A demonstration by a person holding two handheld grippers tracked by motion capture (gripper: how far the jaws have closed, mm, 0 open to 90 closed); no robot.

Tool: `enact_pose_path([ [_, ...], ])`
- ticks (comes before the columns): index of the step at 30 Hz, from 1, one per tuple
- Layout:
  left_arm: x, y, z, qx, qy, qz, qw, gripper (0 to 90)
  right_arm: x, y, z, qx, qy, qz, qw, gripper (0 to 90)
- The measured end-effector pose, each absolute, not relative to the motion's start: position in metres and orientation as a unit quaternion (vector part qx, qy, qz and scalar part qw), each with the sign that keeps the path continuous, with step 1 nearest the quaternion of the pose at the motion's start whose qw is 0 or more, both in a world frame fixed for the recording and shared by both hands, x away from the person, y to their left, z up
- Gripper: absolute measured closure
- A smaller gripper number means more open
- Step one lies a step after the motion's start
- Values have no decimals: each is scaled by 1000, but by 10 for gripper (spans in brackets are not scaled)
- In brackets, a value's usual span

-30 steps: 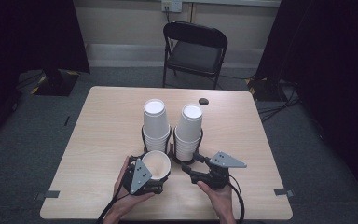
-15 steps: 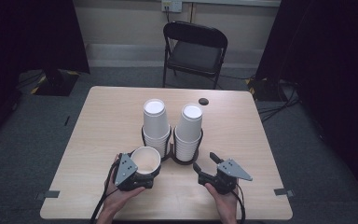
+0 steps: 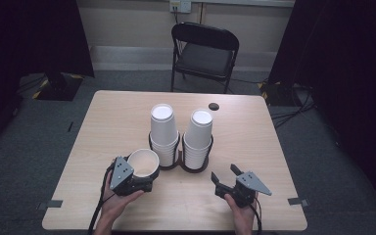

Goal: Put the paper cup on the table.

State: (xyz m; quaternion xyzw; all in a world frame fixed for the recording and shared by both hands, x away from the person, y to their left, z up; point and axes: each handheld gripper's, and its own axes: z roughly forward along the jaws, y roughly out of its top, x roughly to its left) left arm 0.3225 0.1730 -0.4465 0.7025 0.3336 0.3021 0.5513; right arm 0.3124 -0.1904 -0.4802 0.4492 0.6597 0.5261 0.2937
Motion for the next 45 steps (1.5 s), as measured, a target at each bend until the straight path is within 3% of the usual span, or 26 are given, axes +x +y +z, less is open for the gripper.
enact_pose_path([
  [8, 329, 188, -440, 687, 351, 322, 549, 106, 313, -202, -489, 469, 655, 515, 294, 178],
  [9, 331, 191, -439, 683, 355, 325, 549, 105, 313, -201, -490, 473, 658, 497, 312, 178],
  [19, 347, 207, -443, 643, 407, 330, 558, 102, 311, -198, -494, 460, 645, 514, 331, 161],
  [33, 375, 220, -440, 624, 445, 339, 545, 104, 309, -198, -495, 456, 631, 522, 349, 136],
  [45, 409, 223, -444, 624, 459, 348, 528, 104, 312, -199, -495, 463, 635, 519, 336, 136],
])
